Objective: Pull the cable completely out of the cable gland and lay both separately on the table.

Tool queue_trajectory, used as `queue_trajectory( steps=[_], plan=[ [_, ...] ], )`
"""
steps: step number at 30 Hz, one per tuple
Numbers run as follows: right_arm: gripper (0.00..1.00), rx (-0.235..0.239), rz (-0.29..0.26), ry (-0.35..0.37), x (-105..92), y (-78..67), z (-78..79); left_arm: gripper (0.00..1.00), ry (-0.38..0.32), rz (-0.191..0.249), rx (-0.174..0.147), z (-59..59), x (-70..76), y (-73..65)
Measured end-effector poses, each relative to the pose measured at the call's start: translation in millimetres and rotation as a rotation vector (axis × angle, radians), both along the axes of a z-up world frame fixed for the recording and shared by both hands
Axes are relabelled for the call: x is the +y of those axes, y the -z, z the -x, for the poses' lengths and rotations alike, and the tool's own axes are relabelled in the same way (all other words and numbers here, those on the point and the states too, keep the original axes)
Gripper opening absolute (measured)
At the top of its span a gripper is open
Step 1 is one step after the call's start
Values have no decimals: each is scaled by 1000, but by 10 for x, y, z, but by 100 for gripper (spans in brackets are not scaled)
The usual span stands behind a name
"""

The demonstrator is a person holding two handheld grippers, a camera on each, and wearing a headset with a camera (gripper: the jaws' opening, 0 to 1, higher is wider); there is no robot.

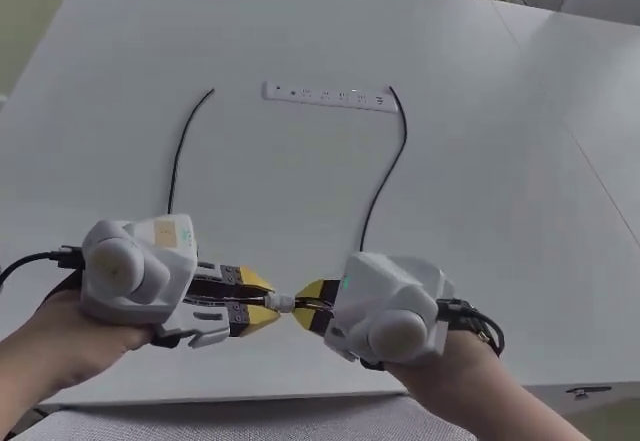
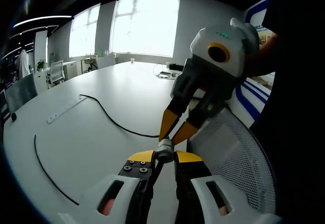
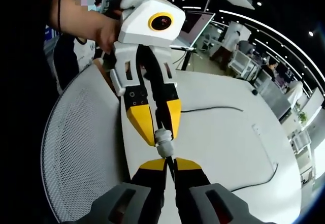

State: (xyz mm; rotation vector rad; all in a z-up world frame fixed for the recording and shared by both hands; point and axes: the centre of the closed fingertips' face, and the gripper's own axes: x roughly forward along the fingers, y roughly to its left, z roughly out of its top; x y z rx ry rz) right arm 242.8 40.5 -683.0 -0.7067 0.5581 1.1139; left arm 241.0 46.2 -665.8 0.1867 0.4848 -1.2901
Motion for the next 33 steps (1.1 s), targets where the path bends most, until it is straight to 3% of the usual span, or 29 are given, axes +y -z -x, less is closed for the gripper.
queue_trajectory(
  steps=[16, 33],
  plan=[
    [0, 55, -42, 78, -69, 6, -49, 15, -3, -1, -5, -41, -51, 4],
    [0, 144, -77, 225, -329, 116, -130, 15, -10, 4, -4, -59, -59, -32]
  ],
)
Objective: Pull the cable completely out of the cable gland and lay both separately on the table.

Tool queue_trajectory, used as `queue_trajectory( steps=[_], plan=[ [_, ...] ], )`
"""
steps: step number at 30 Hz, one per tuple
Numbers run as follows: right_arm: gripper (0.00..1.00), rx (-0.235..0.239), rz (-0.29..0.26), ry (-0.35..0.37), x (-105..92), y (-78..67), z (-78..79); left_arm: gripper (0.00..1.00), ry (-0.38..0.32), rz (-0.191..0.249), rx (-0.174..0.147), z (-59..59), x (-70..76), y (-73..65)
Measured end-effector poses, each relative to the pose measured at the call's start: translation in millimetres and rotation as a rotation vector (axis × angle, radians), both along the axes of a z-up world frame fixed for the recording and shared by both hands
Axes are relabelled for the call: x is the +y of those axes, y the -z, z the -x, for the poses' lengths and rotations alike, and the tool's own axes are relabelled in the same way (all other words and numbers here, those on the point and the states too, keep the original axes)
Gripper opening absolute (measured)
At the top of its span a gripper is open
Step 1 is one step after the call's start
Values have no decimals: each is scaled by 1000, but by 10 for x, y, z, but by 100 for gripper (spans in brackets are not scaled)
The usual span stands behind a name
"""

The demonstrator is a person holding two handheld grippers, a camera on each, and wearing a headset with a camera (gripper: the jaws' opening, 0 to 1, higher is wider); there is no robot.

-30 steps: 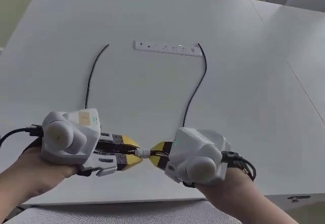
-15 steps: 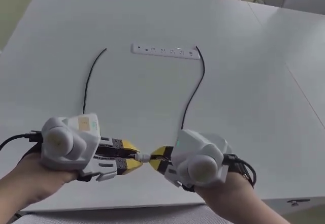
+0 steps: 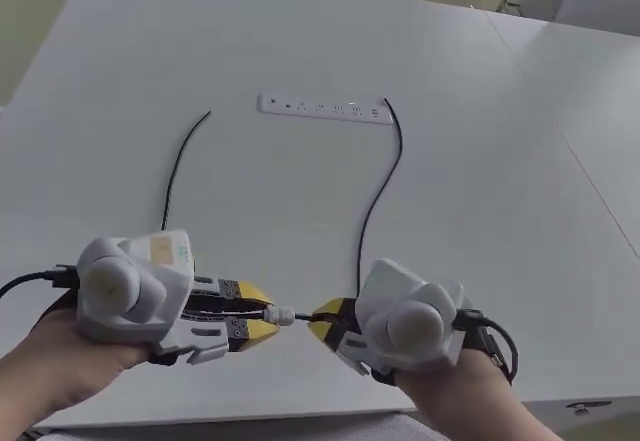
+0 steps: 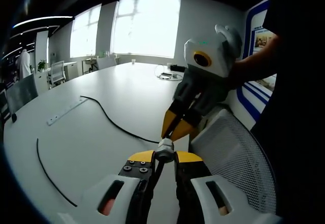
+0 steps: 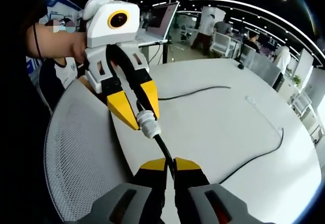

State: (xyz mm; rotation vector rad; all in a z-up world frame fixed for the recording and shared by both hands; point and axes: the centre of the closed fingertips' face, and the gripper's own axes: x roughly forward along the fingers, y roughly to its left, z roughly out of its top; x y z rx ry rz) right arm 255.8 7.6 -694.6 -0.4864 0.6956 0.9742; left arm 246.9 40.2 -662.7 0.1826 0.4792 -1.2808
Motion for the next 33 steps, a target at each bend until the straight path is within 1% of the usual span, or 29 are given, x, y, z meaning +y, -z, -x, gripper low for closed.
queue_trajectory(
  steps=[9, 13, 15, 16, 19, 23, 25, 33],
  plan=[
    [0, 35, -3, 74, -111, 78, -27, 15, -1, 1, 3, 0, -5, 9],
    [0, 58, -6, 114, -165, 124, -37, 15, -2, 2, 3, 6, -13, 14],
    [0, 76, -9, 148, -207, 158, -47, 15, -4, 3, 2, 10, -17, 15],
    [0, 91, -17, 168, -231, 174, -51, 15, -8, 8, 8, 12, -19, 15],
    [0, 120, -34, 210, -284, 196, -66, 15, -13, 14, 11, 14, -20, 8],
    [0, 134, -31, 215, -295, 222, -45, 15, -11, 12, 12, 23, -18, 17],
    [0, 120, -25, 202, -292, 216, -47, 15, -12, 11, 12, 20, -13, 22],
    [1, 133, -36, 193, -275, 193, -21, 15, -17, 5, 11, -13, 16, 30]
  ],
)
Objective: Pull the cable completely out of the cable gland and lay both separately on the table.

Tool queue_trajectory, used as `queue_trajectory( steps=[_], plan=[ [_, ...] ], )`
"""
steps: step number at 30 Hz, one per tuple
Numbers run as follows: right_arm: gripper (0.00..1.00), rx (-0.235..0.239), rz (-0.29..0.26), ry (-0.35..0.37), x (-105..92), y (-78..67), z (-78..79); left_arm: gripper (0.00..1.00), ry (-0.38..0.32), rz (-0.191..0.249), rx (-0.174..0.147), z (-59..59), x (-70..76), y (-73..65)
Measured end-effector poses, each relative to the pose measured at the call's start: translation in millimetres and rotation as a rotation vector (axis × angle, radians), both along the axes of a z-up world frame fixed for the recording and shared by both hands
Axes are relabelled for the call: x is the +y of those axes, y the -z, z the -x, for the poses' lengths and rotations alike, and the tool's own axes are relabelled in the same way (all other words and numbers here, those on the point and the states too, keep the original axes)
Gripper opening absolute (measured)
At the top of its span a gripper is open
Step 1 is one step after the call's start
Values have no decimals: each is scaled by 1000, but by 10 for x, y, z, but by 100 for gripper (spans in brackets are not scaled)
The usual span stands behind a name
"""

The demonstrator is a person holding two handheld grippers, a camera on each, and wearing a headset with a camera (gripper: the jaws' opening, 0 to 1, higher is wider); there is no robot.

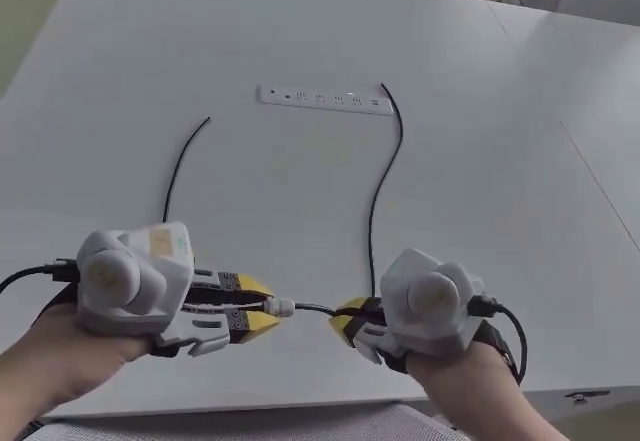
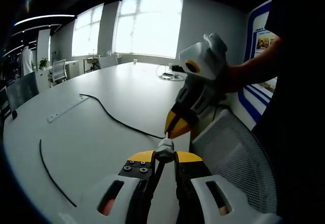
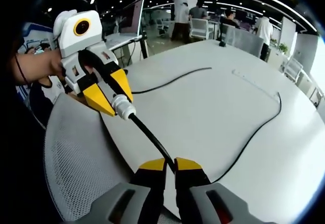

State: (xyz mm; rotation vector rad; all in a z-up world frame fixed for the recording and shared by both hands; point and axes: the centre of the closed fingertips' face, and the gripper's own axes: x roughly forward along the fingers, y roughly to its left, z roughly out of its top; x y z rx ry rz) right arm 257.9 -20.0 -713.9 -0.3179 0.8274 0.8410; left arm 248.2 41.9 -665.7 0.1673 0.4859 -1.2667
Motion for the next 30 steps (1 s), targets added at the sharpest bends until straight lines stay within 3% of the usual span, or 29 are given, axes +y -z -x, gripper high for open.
queue_trajectory(
  steps=[9, 12, 15, 20, 23, 30],
  plan=[
    [7, -49, 1, -46, 61, -102, 9, 15, -18, 0, -1, -66, 57, -8],
    [13, -111, 30, -84, 110, -212, 3, 15, -17, 0, 2, -63, 51, -8],
    [12, -199, 109, -182, 218, -306, 22, 15, -14, 2, 2, -55, 36, -10],
    [9, -202, 114, -227, 432, -312, 82, 15, -12, -1, 7, -38, 24, 0],
    [8, -249, 143, -256, 472, -343, 62, 15, -12, -1, 7, -34, 24, -5],
    [3, -283, 169, -283, 518, -368, 48, 15, -18, 0, 7, -33, 22, -8]
  ],
)
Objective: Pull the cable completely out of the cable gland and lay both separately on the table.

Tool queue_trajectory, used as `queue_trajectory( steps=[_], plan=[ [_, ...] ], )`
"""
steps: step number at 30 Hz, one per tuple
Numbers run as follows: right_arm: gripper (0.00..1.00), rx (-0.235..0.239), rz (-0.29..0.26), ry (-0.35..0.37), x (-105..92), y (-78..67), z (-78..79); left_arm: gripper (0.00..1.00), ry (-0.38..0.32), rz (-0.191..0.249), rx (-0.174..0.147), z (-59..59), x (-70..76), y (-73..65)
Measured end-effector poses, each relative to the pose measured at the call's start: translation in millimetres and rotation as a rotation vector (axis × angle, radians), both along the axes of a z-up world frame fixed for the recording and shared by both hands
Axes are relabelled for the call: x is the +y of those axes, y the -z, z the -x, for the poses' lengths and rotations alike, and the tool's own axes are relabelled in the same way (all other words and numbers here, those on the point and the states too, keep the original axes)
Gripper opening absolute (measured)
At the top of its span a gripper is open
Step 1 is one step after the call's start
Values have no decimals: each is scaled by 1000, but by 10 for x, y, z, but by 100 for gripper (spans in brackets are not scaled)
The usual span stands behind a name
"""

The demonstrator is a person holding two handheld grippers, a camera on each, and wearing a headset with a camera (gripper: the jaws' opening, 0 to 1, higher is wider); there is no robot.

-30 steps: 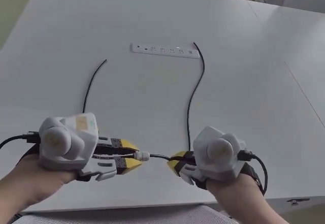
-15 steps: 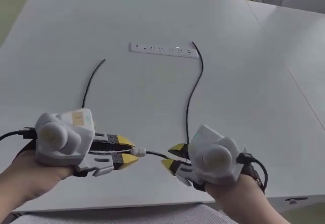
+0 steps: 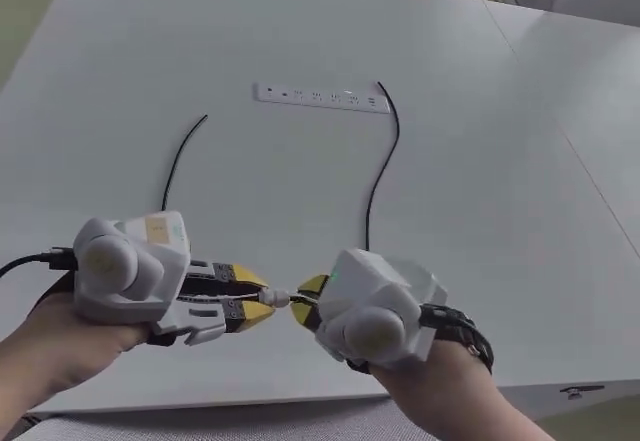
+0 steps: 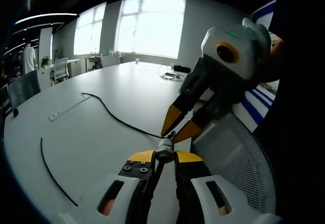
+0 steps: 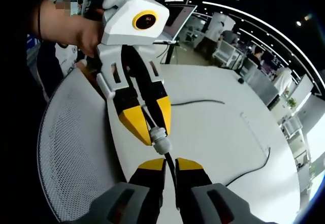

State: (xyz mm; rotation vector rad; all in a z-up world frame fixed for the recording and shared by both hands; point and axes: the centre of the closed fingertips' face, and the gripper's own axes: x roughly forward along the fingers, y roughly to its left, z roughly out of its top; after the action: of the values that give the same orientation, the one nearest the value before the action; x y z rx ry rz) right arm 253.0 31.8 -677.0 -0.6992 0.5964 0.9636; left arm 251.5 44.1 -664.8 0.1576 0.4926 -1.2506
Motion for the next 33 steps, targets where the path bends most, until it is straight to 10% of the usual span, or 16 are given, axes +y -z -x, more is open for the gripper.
queue_trajectory(
  steps=[33],
  plan=[
    [0, 164, -136, 278, -305, 149, -95, 15, -5, 2, -24, -52, -40, -64]
  ],
)
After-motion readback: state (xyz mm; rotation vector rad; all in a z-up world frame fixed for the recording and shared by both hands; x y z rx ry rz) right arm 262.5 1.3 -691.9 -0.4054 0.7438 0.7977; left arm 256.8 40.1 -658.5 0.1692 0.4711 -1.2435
